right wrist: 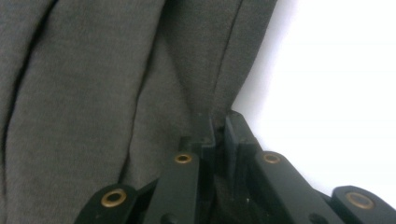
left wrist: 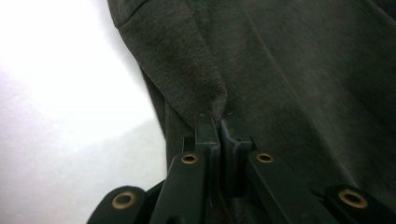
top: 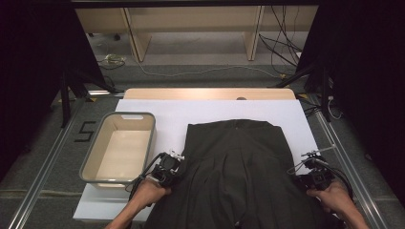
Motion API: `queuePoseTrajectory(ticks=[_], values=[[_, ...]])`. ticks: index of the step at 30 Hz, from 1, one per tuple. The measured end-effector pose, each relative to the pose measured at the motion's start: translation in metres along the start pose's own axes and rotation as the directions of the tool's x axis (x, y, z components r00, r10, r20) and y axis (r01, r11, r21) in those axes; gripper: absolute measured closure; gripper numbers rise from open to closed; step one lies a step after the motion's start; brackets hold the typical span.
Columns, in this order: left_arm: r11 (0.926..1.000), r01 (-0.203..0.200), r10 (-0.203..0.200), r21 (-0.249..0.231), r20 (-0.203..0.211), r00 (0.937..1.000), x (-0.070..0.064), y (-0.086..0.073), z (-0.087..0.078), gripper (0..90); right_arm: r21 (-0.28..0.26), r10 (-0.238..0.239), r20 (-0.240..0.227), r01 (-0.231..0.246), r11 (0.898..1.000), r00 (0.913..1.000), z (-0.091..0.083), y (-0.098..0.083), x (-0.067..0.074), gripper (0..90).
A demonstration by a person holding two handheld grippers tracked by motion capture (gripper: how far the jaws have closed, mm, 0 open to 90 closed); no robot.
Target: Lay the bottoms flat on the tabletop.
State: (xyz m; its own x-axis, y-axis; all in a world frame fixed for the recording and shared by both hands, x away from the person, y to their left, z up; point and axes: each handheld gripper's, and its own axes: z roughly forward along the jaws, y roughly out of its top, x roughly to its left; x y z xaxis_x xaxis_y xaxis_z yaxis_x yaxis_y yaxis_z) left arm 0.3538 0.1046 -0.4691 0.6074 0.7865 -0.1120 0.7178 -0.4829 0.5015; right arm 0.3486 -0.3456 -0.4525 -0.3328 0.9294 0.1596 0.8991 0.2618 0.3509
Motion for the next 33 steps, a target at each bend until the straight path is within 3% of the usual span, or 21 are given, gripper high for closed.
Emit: queuePoseTrajectory(ticks=[4,7,8,10,14,16,19,23,29,33], values=[[0.9995,-0.030,0.029,0.005,0.028,0.9992,-0.006,-0.005,-0.008,87.2,0.008,-0.022,-0.020,0.022,1.000,0.9996,-0.007,-0.013,0.006,84.7],[0.9999,-0.002,0.002,-0.010,0.019,0.9998,-0.005,-0.003,-0.010,85.8,0.003,-0.021,-0.006,0.021,1.000,0.9998,-0.009,-0.016,0.007,82.9],[0.9998,0.001,-0.001,-0.018,0.017,0.9999,-0.003,-0.002,-0.011,82.9,-0.002,-0.027,-0.001,0.027,1.000,0.9996,-0.009,-0.015,0.006,79.2],[0.9990,0.023,-0.022,-0.038,0.010,0.9997,0.001,0.002,-0.013,73.5,-0.014,-0.014,0.008,0.014,1.000,0.9999,-0.010,-0.012,0.005,62.5],[0.9948,0.059,-0.060,-0.083,-0.016,0.9981,0.009,0.014,-0.017,60.3,-0.120,0.011,0.044,-0.006,0.993,0.9989,-0.017,0.002,-0.003,49.3],[0.9911,0.079,-0.082,-0.107,-0.024,0.9963,0.012,0.021,-0.018,55.5,-0.172,0.021,0.054,-0.012,0.985,0.9983,-0.020,0.014,-0.007,49.8],[0.9859,0.095,-0.103,-0.138,-0.049,0.9935,0.015,0.032,-0.016,49.1,-0.202,0.024,0.055,-0.013,0.979,0.9982,-0.019,0.031,-0.012,52.9],[0.9788,0.115,-0.128,-0.169,-0.069,0.9894,0.023,0.051,-0.010,48.1,-0.230,0.030,0.051,-0.018,0.973,0.9983,-0.013,0.058,-0.020,57.9],[0.9651,0.159,-0.179,-0.208,-0.082,0.9804,0.038,0.077,0.005,51.9,-0.234,0.038,0.061,-0.023,0.972,0.9974,0.001,0.091,-0.029,61.3],[0.9649,0.159,-0.181,-0.208,-0.091,0.9792,0.044,0.088,0.015,53.6,-0.222,0.054,0.048,-0.042,0.974,0.9974,0.014,0.108,-0.035,61.8]])
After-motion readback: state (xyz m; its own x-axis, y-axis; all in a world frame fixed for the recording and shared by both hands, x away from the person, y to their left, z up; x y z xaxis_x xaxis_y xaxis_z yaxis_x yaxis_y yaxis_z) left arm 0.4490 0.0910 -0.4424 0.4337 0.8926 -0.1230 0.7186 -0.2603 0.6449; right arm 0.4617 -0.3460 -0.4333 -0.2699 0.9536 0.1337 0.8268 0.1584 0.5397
